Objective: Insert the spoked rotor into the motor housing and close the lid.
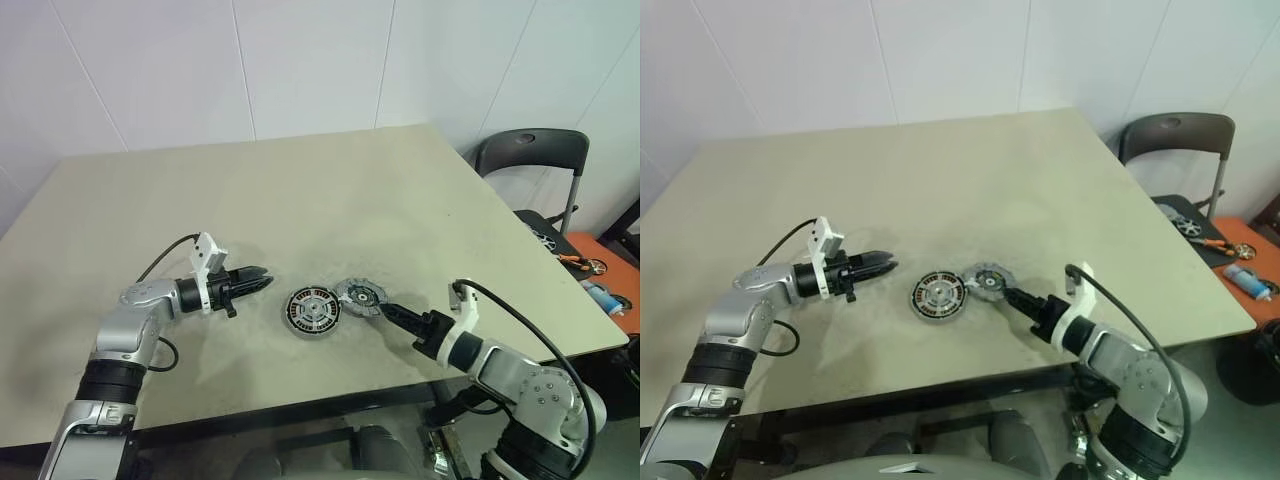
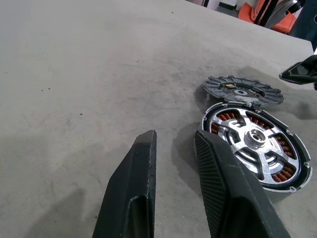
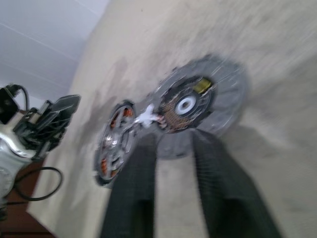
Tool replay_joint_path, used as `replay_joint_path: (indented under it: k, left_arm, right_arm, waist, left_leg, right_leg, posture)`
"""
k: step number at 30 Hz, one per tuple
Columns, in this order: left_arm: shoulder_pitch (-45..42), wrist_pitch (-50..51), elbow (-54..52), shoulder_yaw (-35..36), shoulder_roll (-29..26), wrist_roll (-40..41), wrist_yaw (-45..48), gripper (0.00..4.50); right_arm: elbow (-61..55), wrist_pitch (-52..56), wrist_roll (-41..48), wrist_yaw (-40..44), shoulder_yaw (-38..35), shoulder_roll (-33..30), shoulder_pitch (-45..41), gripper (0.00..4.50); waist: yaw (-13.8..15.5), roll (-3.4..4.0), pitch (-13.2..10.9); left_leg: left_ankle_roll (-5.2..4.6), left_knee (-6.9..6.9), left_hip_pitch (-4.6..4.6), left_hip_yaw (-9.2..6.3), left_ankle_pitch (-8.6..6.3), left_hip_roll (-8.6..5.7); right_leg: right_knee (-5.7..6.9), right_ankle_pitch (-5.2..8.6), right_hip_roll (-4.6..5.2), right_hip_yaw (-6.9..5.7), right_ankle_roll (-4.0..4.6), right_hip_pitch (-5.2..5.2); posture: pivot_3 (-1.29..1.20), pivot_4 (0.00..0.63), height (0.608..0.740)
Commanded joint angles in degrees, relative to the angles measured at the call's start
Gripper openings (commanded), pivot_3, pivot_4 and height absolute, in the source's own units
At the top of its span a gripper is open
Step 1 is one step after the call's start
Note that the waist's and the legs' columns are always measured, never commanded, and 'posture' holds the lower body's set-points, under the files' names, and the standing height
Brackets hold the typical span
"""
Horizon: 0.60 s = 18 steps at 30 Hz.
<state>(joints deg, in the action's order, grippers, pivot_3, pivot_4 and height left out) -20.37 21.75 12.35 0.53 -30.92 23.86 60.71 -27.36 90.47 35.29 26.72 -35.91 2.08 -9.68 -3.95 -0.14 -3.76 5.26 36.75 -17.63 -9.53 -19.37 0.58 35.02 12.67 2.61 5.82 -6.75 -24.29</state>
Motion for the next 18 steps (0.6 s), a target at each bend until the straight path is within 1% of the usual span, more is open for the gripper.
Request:
replay_joint_path:
  k: [1,6,9,13,16,18]
  left_arm:
    - [0.0,-0.6,-1.5,0.3,0.0,-0.4,-0.5,1.31]
    - [0.6,-0.9,-2.0,0.4,0.2,-0.6,-1.0,1.31]
    - [1.0,-0.8,-2.4,0.4,0.2,-0.5,-1.1,1.31]
    - [1.3,-0.8,-2.5,0.5,0.0,-0.7,-0.9,1.31]
    - [1.5,-1.1,-2.3,0.4,-0.1,-0.9,-0.8,1.31]
    - [1.6,-1.2,-2.3,0.4,0.0,-1.0,-0.8,1.31]
  right_arm:
    - [-2.4,2.0,6.0,-2.0,-0.9,0.1,-0.6,1.81]
    - [-1.2,2.0,10.8,-5.4,-1.4,-0.9,1.5,1.81]
    - [-0.4,2.0,11.8,-7.5,-2.3,-1.1,1.4,1.81]
    - [-0.3,2.0,15.8,-8.3,-2.2,-3.0,3.6,1.81]
    - [0.2,2.0,18.3,-9.6,-2.6,-2.8,3.9,1.81]
    - [-0.2,1.4,17.9,-10.6,-2.1,-2.4,3.7,1.81]
  waist:
    - [0.0,0.0,0.0]
    - [0.0,0.01,0.0]
    - [-0.1,0.02,0.0]
    - [0.0,0.03,0.0]
    - [0.0,0.03,0.0]
    - [-0.1,0.03,0.0]
  left_leg:
    - [0.0,0.0,0.0,0.0,0.0,0.0]
    - [0.0,0.0,-0.02,0.01,0.0,0.0]
    - [0.0,0.0,-0.01,0.01,0.0,0.0]
    - [0.0,0.0,0.01,0.01,0.0,0.0]
    - [0.0,0.0,-0.02,0.02,0.0,0.0]
    - [0.0,0.0,-0.01,0.02,0.0,0.0]
  right_leg:
    - [0.0,0.02,0.0,0.0,0.03,0.0]
    - [-0.01,0.02,0.0,0.0,0.02,0.01]
    - [-0.02,0.02,0.0,0.0,0.02,0.0]
    - [-0.01,0.04,-0.01,0.0,0.03,0.01]
    - [-0.04,0.04,0.0,0.0,0.02,0.01]
    - [-0.04,0.04,0.0,0.0,0.02,0.01]
  posture:
    - [0.0,0.0,0.74]
    - [0.0,0.0,0.74]
    - [0.0,0.0,0.74]
    - [0.0,0.0,0.74]
    - [0.0,0.0,0.74]
    - [0.0,0.0,0.74]
